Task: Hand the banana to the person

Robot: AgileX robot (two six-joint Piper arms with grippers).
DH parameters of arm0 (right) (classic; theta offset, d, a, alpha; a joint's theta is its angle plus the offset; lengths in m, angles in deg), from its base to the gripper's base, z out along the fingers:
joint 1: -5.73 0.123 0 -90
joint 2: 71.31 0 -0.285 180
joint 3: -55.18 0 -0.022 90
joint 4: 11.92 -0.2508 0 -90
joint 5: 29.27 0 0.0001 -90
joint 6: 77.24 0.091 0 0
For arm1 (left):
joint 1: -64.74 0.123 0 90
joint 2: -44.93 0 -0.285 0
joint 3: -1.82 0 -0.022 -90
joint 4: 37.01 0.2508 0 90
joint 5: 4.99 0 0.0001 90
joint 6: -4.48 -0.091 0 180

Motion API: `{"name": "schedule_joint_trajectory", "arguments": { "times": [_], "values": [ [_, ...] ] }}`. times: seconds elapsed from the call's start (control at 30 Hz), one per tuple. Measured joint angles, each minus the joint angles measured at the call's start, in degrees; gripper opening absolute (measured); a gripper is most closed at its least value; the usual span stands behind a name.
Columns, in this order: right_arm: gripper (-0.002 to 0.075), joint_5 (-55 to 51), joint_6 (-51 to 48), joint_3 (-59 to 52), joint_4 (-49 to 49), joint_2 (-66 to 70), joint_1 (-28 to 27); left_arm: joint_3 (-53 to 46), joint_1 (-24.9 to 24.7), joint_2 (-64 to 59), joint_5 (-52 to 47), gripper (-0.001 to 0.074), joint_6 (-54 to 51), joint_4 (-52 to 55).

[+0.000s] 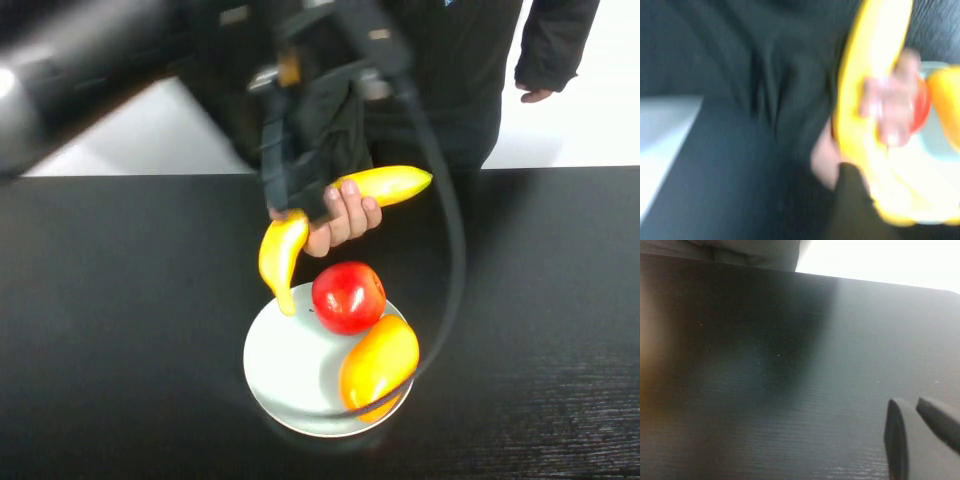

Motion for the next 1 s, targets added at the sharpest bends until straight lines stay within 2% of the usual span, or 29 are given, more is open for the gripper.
{"name": "schedule_joint_trajectory", "arguments": {
  "times": [0.1, 0.17, 0.27, 0.47, 0.63, 0.77, 1.0],
  "values": [
    [-0.0007, 0.0, 0.0, 0.0, 0.0, 0.0, 0.0, -12.71, 2.3, 9.92, 4.16, 0.0252, 3.56, 0.13],
    [-0.0007, 0.0, 0.0, 0.0, 0.0, 0.0, 0.0, -21.45, 4.01, 16.72, 6.77, 0.0118, 5.87, 0.63],
    [-0.0007, 0.0, 0.0, 0.0, 0.0, 0.0, 0.0, -32.15, 5.55, 25.45, 10.65, 0.0034, 9.44, 0.74],
    [-0.0007, 0.0, 0.0, 0.0, 0.0, 0.0, 0.0, -48.8, 6.02, 42.37, 17.08, 0.0001, 16.86, 0.78],
    [-0.0007, 0.0, 0.0, 0.0, 0.0, 0.0, 0.0, -58.48, 6.02, 55.83, 24.7, -0.0001, 25.05, 0.78],
    [-0.0007, 0.0, 0.0, 0.0, 0.0, 0.0, 0.0, -62.4, 6.02, 63.55, 25.25, -0.0001, 26.92, 1.0],
    [-0.0007, 0.0, 0.0, 0.0, 0.0, 0.0, 0.0, -63.52, 6.02, 69.67, 22.06, -0.0001, 27.93, 3.92]
  ]
}}
